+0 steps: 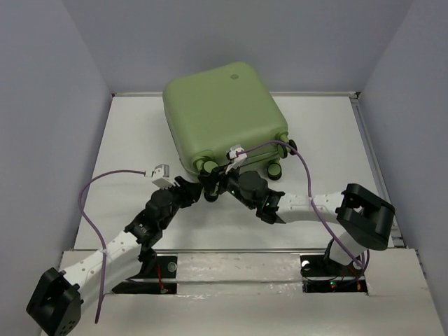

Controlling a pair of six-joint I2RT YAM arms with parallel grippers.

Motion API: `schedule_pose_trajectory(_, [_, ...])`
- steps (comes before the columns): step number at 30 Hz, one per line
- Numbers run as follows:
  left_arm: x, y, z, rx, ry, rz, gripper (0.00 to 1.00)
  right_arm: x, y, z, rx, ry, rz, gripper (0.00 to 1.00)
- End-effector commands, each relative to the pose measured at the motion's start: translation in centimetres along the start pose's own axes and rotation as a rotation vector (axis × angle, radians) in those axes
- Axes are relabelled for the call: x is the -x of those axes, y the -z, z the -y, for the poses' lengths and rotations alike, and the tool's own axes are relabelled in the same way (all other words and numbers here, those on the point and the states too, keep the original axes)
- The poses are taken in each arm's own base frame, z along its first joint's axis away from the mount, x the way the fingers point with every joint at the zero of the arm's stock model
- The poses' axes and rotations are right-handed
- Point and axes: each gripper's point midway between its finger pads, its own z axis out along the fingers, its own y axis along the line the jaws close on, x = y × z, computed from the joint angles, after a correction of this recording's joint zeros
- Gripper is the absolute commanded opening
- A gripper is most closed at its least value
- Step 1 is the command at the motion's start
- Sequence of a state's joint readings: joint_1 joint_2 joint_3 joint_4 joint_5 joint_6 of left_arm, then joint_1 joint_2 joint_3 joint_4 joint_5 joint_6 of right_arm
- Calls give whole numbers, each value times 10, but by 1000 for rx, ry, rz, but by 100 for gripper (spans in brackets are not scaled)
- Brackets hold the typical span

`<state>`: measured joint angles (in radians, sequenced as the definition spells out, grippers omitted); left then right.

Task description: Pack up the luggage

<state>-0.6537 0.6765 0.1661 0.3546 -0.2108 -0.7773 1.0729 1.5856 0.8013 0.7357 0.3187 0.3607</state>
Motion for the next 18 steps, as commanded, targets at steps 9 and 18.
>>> schedule_pose_trajectory(9, [44, -27, 35, -33, -156, 146, 51, 58, -9, -27, 82, -54, 150, 8])
schedule_pose_trajectory(18, [51, -34, 36, -16, -159, 176, 32, 50, -10, -31, 110, -71, 130, 7])
